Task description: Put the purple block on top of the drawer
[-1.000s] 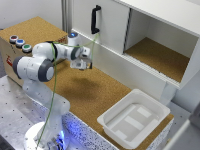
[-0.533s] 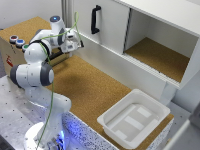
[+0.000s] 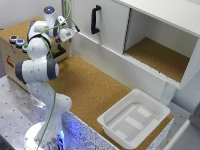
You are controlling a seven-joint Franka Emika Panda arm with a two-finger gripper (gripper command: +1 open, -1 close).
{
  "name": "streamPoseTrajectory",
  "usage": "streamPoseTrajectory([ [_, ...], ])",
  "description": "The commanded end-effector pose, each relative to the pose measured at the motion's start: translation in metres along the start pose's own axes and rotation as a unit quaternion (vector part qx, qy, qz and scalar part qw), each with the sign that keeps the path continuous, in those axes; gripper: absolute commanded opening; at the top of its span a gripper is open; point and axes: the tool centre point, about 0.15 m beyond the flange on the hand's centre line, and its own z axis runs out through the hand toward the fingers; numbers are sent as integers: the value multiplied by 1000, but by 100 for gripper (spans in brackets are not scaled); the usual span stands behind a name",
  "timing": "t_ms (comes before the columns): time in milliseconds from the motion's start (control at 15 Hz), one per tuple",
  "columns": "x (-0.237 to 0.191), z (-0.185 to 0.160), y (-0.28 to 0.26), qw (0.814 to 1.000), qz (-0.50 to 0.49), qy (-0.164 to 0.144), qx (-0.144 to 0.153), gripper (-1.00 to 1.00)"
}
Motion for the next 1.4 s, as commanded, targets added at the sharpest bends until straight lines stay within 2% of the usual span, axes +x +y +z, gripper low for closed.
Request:
streamPoseTrajectory([
  [0, 46, 28, -39, 992, -63, -41, 105, -100],
  [333, 64, 32, -29, 993, -39, -27, 110, -100],
  [400, 64, 28, -26, 995, -30, -25, 95, 100],
  [533, 60, 21, -24, 995, -17, -24, 91, 100],
  [733, 57, 6, -25, 995, 17, -45, 84, 100],
  [1333, 57, 6, -25, 995, 17, -45, 84, 100],
])
